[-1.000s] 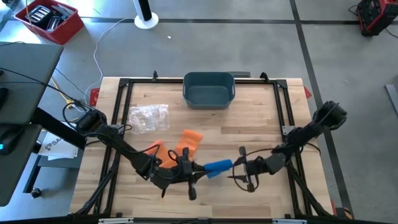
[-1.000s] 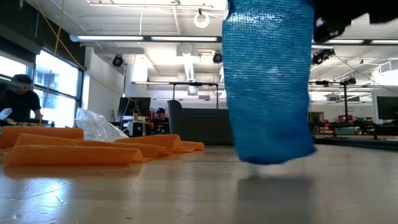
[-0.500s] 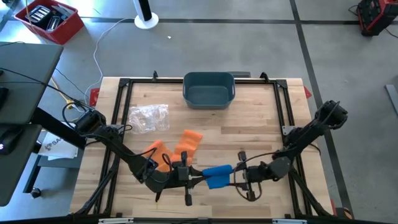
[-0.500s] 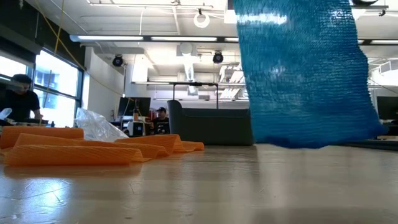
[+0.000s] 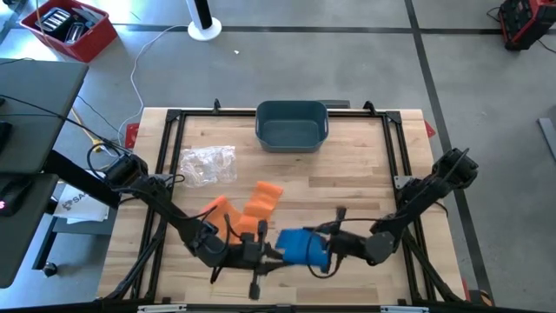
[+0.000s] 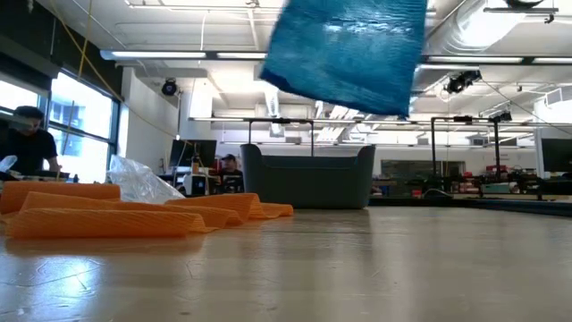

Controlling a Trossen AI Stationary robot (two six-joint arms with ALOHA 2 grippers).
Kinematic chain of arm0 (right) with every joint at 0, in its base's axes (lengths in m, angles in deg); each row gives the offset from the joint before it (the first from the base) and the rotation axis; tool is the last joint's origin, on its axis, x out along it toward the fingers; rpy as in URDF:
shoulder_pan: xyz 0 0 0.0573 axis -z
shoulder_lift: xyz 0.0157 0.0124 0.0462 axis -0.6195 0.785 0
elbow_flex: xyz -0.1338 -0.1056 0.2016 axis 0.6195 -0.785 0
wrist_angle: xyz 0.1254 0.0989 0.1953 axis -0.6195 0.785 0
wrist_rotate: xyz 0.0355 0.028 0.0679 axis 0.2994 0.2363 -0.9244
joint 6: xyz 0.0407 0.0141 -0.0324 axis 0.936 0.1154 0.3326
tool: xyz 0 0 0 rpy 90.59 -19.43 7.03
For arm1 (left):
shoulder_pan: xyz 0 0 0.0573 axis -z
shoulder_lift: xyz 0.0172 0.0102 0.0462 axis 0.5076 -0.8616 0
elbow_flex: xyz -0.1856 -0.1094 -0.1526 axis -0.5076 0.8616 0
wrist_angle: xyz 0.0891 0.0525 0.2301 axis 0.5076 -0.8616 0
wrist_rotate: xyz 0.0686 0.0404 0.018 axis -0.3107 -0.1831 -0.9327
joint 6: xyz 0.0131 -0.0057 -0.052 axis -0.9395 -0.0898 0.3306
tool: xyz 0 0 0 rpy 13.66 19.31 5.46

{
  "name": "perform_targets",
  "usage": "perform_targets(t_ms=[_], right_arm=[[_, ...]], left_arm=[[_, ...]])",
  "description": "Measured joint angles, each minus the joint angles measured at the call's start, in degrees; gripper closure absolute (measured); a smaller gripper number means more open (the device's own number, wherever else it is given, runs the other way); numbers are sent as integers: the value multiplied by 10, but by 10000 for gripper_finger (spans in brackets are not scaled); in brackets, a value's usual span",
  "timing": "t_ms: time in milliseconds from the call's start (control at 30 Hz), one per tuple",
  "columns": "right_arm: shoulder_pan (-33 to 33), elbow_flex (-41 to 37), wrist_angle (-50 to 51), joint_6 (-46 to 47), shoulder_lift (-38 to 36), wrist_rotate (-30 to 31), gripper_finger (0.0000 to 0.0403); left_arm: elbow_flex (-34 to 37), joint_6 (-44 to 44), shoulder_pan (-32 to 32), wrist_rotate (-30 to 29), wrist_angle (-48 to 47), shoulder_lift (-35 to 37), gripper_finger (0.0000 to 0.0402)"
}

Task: Roll bandage
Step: Roll the blue bandage

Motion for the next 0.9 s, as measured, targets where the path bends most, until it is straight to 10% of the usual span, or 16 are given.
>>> perform_targets(t_ms=[367,667,900], right_arm=[[-76,27,-133,-341,-28,132,402],[-141,63,-128,-419,-28,129,402],[-151,87,-122,-462,-29,141,403]], left_arm=[[0,143,12,20,-107,-7,390],[0,332,-21,-33,-238,-20,390],[0,320,-36,8,-211,-20,390]])
